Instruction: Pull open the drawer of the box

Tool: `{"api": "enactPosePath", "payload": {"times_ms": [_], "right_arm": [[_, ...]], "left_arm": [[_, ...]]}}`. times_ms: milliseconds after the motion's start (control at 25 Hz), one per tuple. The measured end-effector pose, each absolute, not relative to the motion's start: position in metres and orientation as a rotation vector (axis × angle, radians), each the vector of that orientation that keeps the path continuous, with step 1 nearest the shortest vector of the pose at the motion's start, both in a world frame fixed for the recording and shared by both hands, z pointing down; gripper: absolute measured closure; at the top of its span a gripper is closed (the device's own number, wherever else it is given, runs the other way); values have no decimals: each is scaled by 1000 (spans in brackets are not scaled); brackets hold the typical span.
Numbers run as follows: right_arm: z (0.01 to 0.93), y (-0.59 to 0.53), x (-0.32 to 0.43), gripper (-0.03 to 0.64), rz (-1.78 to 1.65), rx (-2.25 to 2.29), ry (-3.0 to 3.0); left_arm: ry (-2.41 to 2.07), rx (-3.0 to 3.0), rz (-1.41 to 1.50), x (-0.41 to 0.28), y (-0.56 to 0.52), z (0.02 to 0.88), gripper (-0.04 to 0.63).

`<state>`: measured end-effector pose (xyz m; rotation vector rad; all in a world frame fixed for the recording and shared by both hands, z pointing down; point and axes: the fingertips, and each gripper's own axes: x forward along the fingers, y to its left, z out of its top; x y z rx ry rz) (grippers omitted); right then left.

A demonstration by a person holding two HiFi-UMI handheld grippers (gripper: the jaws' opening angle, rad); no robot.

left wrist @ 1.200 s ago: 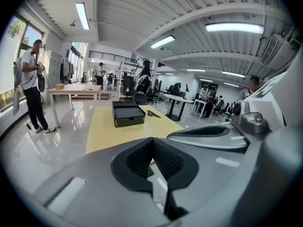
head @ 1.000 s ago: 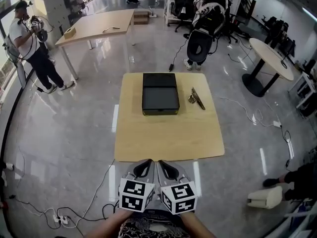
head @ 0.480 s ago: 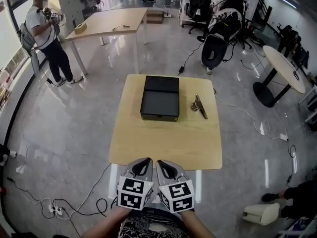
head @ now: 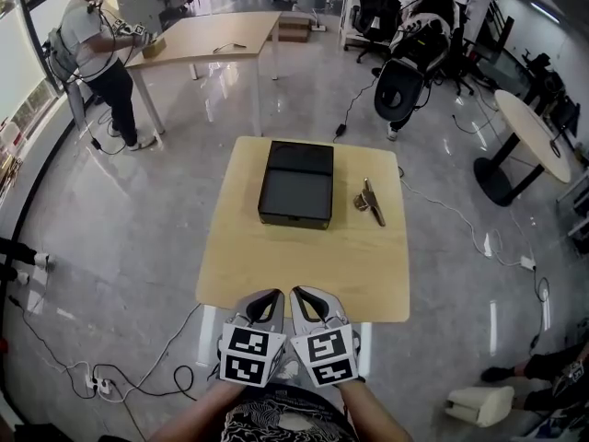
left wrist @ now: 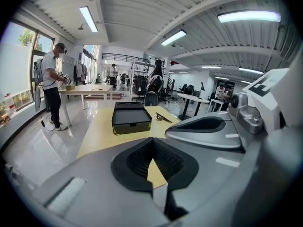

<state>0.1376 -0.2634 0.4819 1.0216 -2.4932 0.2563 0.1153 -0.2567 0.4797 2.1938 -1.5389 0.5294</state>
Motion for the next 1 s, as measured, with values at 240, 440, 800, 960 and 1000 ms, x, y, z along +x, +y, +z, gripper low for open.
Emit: {"api": "enactPosePath", "payload": {"times_ms": [240,440,800,960,1000], "right_arm": [[487,-312,119,612,157,1023,-2438],[479,-355,73,612,106,1028,-2397],[513,-450,21,597,-104,997,-2241],[534,-496,-10,584,-193,963,-2155],[540,-505,-16,583,-217,952,-2135]], "left_arm": [[-1524,2195,531,92,-300,486,586],[-1501,2212,541,44,-339,476,586],[-1448,2242,544,-18,-417,497,586],[-1434,2245,540,-56,-454,507,586],[-1433,2245,538,-63,-462,509,586]]}}
